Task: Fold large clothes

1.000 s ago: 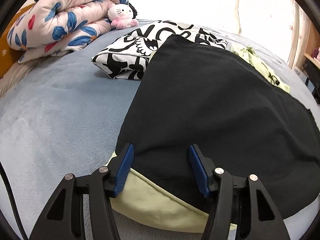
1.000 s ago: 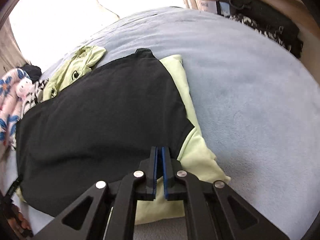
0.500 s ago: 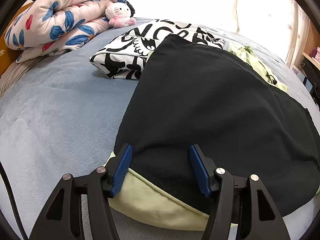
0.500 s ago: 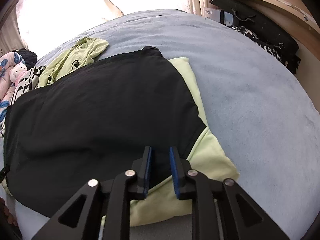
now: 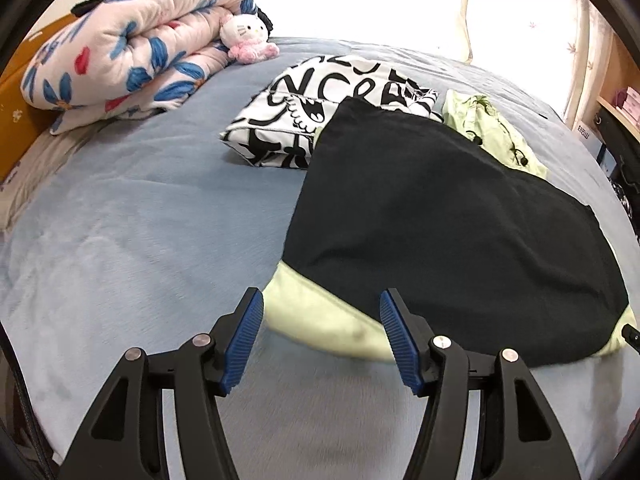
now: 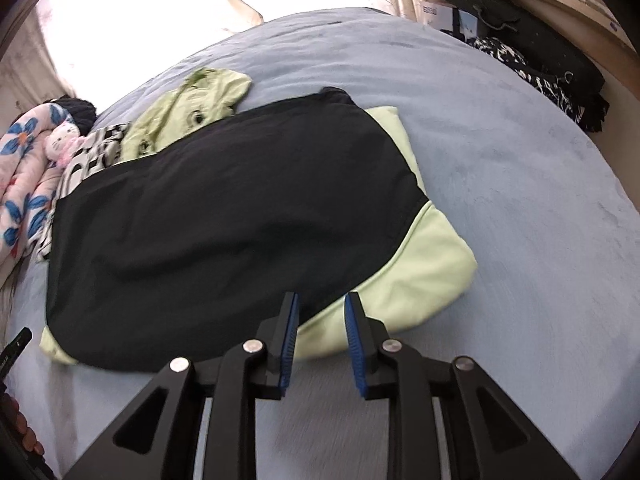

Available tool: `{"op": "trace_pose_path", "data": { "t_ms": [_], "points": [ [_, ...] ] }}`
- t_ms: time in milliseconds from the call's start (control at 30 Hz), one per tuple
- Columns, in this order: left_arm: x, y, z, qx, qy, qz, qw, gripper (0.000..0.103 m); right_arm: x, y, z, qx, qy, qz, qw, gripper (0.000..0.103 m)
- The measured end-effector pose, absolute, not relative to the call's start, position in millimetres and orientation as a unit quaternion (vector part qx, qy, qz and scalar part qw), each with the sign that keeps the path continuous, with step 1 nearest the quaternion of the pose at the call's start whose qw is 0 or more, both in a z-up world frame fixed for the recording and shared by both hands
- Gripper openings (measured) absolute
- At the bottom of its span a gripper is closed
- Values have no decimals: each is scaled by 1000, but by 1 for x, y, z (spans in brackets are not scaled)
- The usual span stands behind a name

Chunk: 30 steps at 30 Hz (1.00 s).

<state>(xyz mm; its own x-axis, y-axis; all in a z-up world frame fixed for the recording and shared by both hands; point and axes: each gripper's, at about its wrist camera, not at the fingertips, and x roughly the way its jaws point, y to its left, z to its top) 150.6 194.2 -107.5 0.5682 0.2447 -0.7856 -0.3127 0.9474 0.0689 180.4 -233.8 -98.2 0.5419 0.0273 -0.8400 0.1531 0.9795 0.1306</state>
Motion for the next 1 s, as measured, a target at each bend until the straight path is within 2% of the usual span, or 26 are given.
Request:
{"op": "trace_pose_path", "data": {
  "t_ms": [267,400,500,667,767,833,1000],
  "points": [
    [114,170,-63,-24,428,122,895,61,140,-214,-64,81,467,-7,880,24],
    [109,156,-38,-2,414,98,905,67,131,-206,-43,64,458,7,887,24],
    [116,146,-16,21,402,83,912,68,134,-202,-23,53,447,16,893,24],
    [149,131,24,70,383,64,919,68,159,-195,25,26,425,31,904,24],
    [183,124,51,93,376,47,921,72,183,-192,60,6,404,37,914,24],
    [211,118,68,106,371,35,922,76,207,-192,84,-2,392,41,919,24],
    [293,105,91,131,360,27,923,77,280,-194,123,4,383,44,923,24]
  ]
}}
